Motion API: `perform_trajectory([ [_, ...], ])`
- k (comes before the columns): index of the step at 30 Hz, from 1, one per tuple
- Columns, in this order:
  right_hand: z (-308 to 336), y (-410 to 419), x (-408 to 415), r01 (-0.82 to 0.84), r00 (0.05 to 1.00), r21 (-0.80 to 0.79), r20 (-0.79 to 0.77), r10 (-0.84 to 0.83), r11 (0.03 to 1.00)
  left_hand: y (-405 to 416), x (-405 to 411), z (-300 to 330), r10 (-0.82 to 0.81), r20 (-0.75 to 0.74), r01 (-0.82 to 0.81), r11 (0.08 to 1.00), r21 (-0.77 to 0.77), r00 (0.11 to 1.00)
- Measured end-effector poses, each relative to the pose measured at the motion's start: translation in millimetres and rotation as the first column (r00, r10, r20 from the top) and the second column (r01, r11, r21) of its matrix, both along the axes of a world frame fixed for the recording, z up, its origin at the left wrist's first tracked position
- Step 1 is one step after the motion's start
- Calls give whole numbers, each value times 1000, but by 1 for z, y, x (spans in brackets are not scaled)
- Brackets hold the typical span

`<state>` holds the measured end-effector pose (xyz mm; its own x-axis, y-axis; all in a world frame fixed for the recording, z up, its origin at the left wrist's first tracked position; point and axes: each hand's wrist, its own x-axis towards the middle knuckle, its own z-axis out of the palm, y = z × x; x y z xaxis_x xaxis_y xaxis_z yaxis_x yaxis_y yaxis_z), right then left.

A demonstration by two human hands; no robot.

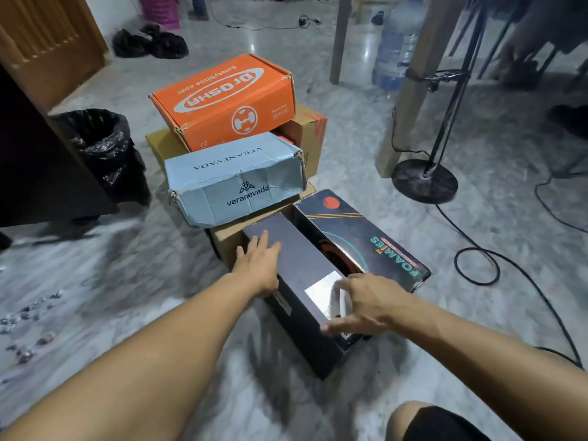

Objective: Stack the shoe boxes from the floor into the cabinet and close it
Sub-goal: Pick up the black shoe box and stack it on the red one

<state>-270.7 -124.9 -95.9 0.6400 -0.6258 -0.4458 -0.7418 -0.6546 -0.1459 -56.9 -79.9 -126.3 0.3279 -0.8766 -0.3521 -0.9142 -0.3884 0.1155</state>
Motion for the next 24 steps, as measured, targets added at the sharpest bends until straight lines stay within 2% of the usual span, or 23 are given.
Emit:
perform_trajectory([
  [3, -16, 19, 3, -6, 998, 3, -59, 7, 1000, -3, 17, -5, 36, -7, -36, 999, 6, 999],
  [8, -28, 22, 4, -6, 999, -76, -43, 2, 997, -10, 37, -12, -16, 29, 16, 1000, -22, 999],
  [12, -26, 8, -3, -12, 1000, 16, -13, 12, 1000, -7, 48, -17, -52, 76, 58, 995, -79, 996],
  [16, -21, -10, -8, 9, 1000, 235, -1, -9, 972, 7, 52, -24, -88, 130, 111, 977, -181, 988],
  [19, -15, -23, -7, -3, 1000, 305, -13, 8, 953, 20, 57, -26, -19, 17, 23, 963, -270, 1000],
  [21, -15, -30, -3, -16, 1000, 288, -19, 22, 957, 28, 61, -29, 46, -90, -71, 951, -302, 995],
  [24, -15, -42, 5, -5, 1000, 256, -27, 12, 967, 40, 63, -36, 113, -169, -166, 923, -347, 979],
])
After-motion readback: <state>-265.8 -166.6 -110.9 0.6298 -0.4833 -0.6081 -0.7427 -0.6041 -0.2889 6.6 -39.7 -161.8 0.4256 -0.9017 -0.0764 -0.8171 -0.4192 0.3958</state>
